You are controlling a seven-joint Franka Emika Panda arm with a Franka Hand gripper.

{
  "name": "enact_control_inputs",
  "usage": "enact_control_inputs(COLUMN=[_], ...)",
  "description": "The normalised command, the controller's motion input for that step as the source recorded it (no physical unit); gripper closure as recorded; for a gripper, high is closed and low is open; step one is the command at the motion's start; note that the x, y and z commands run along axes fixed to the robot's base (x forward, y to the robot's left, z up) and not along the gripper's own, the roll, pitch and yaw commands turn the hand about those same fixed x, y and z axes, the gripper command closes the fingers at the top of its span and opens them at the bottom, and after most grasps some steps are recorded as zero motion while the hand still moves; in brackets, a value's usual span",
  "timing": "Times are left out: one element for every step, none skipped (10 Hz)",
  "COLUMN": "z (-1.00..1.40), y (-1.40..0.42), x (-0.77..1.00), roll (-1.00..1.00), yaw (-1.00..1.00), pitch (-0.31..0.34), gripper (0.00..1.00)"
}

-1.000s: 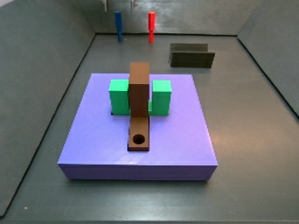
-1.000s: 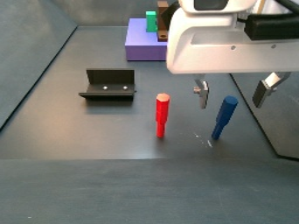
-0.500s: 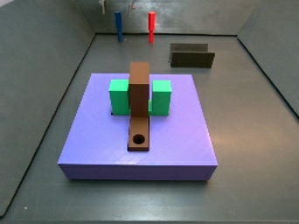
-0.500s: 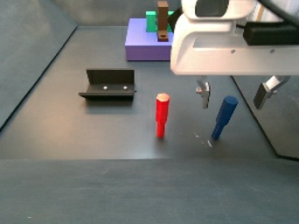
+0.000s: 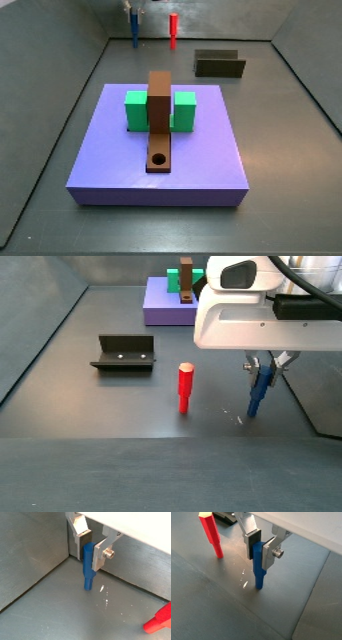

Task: Pick up the blue object. Move up. Move to above the board. Insert the blue object.
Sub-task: Pick up the blue object.

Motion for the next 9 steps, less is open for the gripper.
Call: enact_control_inputs(z=[0.00,0.00,0.00,0.00,0.00,0.00,0.00,0.00,0.00], y=[0.00,0.00,0.00,0.00,0.00,0.00,0.00,0.00,0.00], x=[0.00,0.00,0.00,0.00,0.00,0.00,0.00,0.00,0.00], roll=[0.00,0.00,0.00,0.00,0.00,0.00,0.00,0.00,0.00], yaw=[0.00,0.00,0.00,0.00,0.00,0.00,0.00,0.00,0.00], pitch=[0.000,0.000,0.000,0.000,0.000,0.000,0.000,0.000,0.000], gripper=[1.00,1.00,1.00,1.00,1.00,1.00,1.00,1.00,1.00])
